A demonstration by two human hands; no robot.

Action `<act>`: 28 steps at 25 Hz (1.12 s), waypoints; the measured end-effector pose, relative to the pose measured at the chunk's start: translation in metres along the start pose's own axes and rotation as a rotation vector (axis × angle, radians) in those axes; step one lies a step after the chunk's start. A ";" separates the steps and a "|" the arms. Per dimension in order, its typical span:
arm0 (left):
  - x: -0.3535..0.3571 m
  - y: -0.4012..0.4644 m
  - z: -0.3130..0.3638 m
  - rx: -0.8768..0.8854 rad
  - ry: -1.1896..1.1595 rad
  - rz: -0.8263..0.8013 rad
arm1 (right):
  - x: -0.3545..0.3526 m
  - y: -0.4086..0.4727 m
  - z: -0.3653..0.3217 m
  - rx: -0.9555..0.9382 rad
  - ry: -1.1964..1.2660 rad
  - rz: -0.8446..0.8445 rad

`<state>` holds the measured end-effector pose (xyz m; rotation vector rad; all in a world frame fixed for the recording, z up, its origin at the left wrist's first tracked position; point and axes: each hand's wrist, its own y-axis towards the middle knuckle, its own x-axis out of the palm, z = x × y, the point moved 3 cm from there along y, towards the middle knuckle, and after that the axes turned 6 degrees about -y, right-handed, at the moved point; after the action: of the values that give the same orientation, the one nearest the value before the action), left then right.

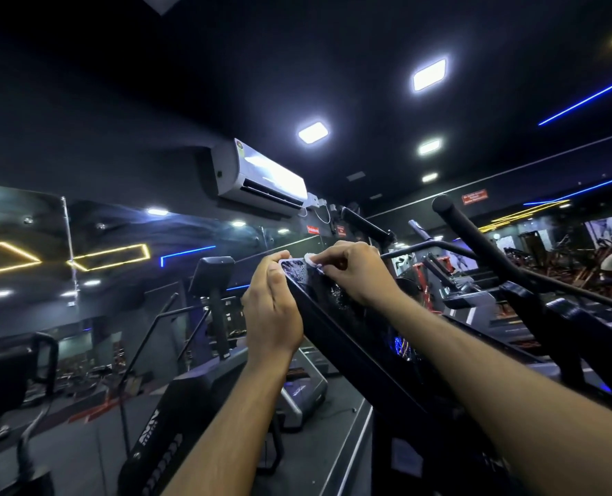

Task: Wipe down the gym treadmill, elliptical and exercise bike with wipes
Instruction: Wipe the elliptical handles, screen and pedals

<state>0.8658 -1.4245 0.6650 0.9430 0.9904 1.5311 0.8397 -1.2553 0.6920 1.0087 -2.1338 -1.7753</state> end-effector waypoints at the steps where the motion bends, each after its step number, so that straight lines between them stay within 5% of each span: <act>1: 0.001 -0.001 -0.001 0.005 -0.026 0.026 | -0.004 -0.003 -0.009 -0.013 0.005 -0.005; 7: -0.001 -0.008 -0.003 -0.044 -0.111 0.012 | -0.024 -0.036 -0.060 -0.145 0.179 -0.042; 14: -0.009 -0.005 0.000 0.024 0.067 -0.100 | -0.071 -0.128 -0.041 -0.093 0.281 -0.130; 16: -0.020 0.007 -0.002 0.135 0.229 -0.241 | -0.078 -0.119 -0.031 -0.055 0.250 -0.155; 19: -0.037 0.031 0.001 0.421 0.500 -0.582 | -0.071 -0.072 -0.007 0.038 0.129 0.028; 21: -0.041 0.036 0.003 0.446 0.549 -0.689 | -0.045 -0.036 0.012 0.149 0.029 0.014; 25: -0.038 0.022 0.002 0.332 0.447 -0.649 | -0.001 -0.010 0.009 0.211 -0.161 -0.053; 28: -0.034 0.020 0.001 0.283 0.419 -0.608 | -0.017 -0.043 -0.018 0.015 0.013 -0.010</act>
<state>0.8652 -1.4601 0.6820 0.4337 1.6503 1.0965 0.8783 -1.2615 0.6618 1.0333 -2.1405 -1.7548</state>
